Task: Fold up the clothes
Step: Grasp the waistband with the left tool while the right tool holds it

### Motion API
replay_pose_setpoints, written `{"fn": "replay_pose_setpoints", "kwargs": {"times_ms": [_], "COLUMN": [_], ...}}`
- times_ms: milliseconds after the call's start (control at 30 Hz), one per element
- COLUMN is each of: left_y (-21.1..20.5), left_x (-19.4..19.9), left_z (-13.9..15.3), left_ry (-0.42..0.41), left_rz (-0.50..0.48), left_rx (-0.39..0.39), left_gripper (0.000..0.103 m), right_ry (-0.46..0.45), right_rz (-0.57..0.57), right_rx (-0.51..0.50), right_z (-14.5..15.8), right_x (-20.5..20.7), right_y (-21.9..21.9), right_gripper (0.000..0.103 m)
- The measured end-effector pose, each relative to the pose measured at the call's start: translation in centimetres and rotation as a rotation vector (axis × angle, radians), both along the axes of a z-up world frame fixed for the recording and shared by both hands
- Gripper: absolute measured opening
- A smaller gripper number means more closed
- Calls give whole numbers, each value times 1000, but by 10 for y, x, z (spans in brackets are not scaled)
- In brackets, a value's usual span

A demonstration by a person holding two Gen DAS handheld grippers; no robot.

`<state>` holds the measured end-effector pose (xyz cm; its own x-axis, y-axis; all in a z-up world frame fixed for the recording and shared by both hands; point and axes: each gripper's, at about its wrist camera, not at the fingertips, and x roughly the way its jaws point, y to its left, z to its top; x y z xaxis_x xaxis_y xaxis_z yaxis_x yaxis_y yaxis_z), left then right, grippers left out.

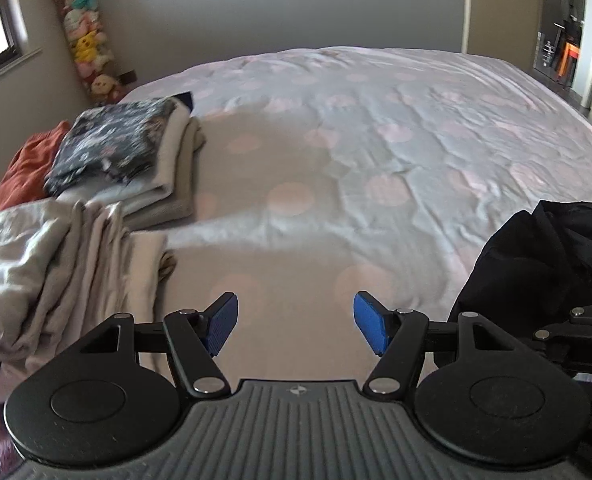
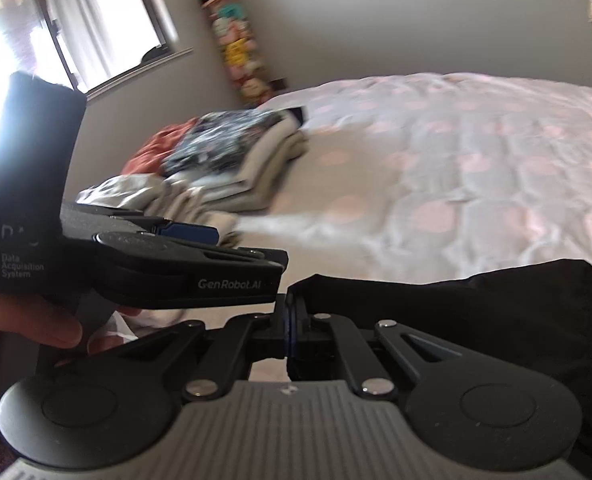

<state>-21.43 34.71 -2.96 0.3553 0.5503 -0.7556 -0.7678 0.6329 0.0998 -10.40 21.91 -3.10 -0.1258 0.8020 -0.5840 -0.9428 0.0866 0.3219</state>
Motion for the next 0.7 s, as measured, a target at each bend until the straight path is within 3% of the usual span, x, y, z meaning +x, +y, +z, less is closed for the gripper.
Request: {"fn": "replay_pose_setpoints", "kwargs": {"times_ms": [167,367,433,500,700], "left_y": [5,-4,-9,-15,-23], "left_x": [-43,-53,-52,-52,-29], "left_z": [-9,-11,-9,-7,-5], "left_ry": [-30,-79,-82,-79,-121], "left_rz": [71,37,24,16,-15], "left_rx": [-52,-82,-78,-71,-86], "left_gripper": [63,63,63,63,64], "right_ry": [-71,-119,-128,-135,-171], "right_rz": [40,-21,-40,-73,-192], "right_rx": [-17,-93,-93,-85,-83], "right_z": [-1,-9,-10,-10,-6], "right_x": [-35,-33,-27,-19,31], "right_y": [19,21,19,15,-20], "right_gripper": [1,8,17,41,48]}}
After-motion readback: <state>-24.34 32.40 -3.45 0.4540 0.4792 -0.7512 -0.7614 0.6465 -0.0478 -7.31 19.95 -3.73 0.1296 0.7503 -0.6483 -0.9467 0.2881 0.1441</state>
